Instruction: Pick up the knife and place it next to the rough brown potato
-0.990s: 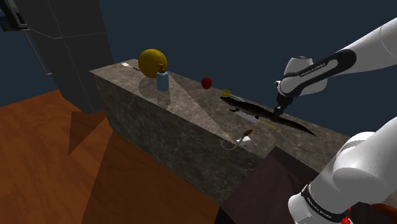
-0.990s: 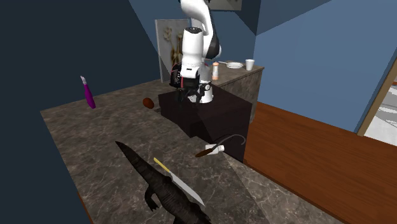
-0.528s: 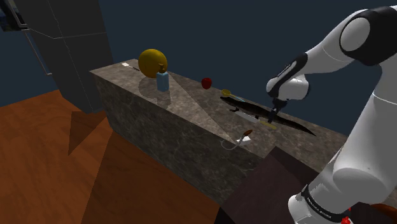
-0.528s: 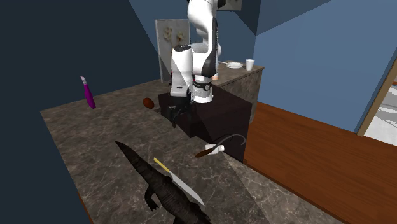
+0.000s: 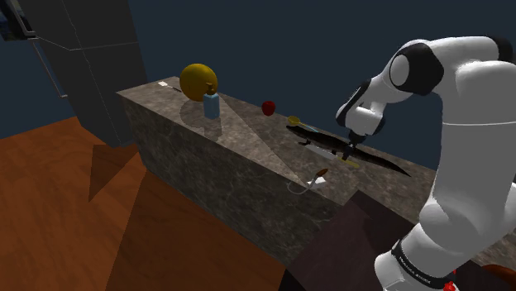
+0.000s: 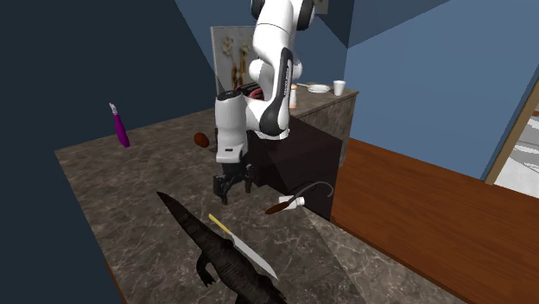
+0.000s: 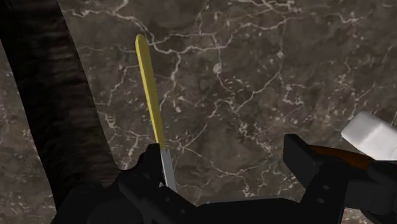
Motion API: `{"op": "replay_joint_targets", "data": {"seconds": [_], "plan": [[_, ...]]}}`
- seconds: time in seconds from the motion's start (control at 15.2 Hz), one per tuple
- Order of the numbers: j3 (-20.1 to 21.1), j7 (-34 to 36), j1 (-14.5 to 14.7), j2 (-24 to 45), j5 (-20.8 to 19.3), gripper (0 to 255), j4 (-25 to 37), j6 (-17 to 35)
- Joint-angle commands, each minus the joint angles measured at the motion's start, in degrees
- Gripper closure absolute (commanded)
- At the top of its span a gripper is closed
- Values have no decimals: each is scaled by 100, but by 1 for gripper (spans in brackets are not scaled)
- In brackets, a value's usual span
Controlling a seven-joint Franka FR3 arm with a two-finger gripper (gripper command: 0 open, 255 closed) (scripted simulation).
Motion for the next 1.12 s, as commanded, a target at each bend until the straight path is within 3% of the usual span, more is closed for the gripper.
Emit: {"op": "replay_joint_targets", "data": {"seconds": [0.0, 0.33, 1.06], "plan": [[264, -286, -326, 413, 230, 0, 492, -48], [755, -742, -973, 1442, 531, 0, 1757, -181], [988, -841, -1137, 2008, 695, 0, 2129, 43]]}}
